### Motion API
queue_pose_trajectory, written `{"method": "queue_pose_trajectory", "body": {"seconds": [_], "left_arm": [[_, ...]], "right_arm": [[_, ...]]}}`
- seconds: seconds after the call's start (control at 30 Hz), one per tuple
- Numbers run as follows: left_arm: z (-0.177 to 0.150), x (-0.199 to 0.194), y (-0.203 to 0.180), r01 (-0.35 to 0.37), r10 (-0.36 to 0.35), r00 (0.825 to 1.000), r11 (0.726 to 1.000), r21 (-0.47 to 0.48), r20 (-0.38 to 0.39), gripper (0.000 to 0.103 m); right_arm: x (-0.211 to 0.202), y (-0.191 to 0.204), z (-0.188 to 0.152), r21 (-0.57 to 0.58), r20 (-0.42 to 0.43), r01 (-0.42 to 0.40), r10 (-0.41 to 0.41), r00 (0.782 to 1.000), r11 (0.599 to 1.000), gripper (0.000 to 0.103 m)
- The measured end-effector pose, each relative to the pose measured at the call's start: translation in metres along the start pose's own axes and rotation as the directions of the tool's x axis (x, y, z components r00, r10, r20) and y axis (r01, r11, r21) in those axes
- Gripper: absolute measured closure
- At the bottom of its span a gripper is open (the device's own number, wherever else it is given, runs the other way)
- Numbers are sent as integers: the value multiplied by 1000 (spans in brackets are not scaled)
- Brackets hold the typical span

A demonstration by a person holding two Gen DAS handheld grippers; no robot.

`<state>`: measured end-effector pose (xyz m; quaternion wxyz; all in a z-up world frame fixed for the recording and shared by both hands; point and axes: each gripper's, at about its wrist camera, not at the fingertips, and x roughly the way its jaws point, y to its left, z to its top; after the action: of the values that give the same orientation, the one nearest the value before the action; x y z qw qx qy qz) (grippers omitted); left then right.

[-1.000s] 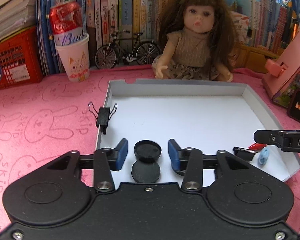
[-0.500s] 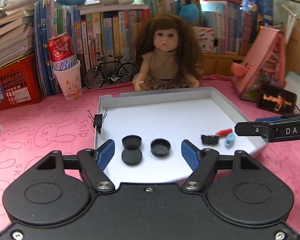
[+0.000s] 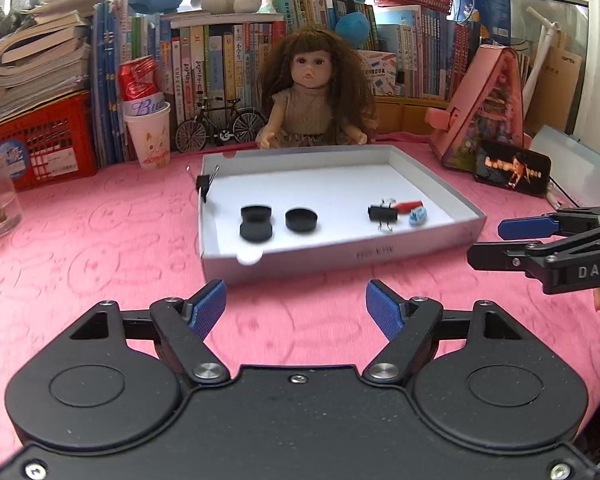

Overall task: Organize rigid objects
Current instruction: 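Lift both tools from the tray and move them back to the table items, then close left tool on the clear plastic lid while right tool grasps another red crayon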

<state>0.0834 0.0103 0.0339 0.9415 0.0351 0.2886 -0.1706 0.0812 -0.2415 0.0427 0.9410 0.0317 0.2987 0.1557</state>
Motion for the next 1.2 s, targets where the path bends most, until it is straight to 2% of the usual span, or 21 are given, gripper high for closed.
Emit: {"method": "queue_pose_trajectory", "body": {"seconds": [0.27,0.4,0.57,0.73,0.97,1.2], "left_arm": [[-38,-38,-8,13,-14,999,999,37,37,27],[-54,-53,-15,28,-31,998,998,49,53,26],[-71,-63,-21,48,-51,998,997,60,37,26],[-84,-67,-28,39,-42,998,995,88,35,26],[-97,-69,-32,52,-53,998,993,102,15,39],[-101,-69,-32,50,-51,999,995,91,12,49]], "right_arm": [[-28,21,-29,-31,26,-31,32,999,999,13],[-39,32,-46,-45,37,-50,51,998,998,8],[-48,52,-66,-127,37,-50,55,998,991,8],[-53,66,-79,-190,40,-36,45,998,981,6],[-55,74,-94,-205,69,23,-9,998,978,3],[-56,78,-103,-209,68,37,-23,997,977,4]]}}
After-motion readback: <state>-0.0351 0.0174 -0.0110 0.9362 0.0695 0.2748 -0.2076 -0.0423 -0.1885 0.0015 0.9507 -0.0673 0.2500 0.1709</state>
